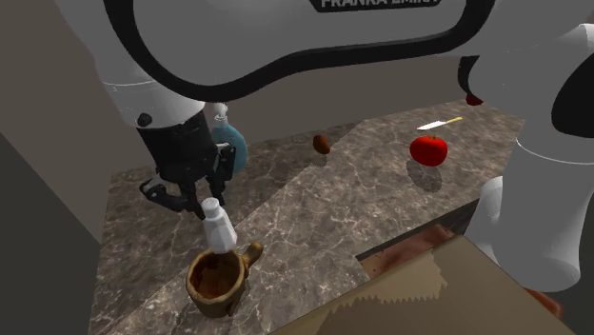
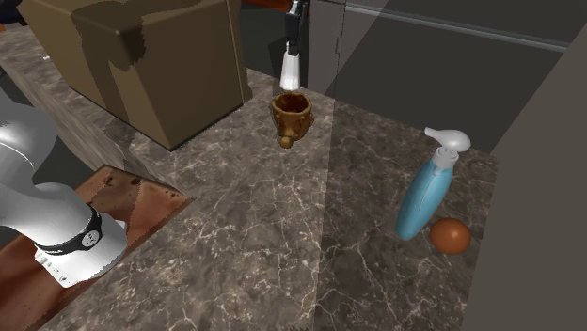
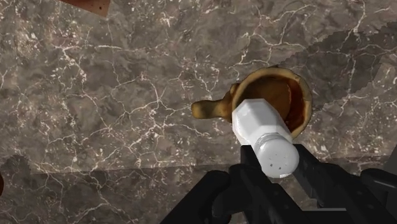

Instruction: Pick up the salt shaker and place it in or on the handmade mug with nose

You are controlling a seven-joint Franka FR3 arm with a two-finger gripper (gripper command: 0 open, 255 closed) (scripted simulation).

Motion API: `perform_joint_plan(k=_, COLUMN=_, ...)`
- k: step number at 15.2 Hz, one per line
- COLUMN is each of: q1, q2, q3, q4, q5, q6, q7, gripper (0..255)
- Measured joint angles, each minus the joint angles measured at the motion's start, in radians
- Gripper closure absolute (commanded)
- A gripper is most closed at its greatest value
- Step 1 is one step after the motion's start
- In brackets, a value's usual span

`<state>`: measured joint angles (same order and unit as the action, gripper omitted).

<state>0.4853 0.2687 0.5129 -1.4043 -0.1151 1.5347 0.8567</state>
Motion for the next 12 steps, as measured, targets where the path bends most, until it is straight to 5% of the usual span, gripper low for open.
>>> perform_joint_plan(k=12, q1=-0.018, q2=-0.019, q3=-0.005, q4=-0.185, q5=0.007, q6=0.168, q7=-0.003, gripper=255)
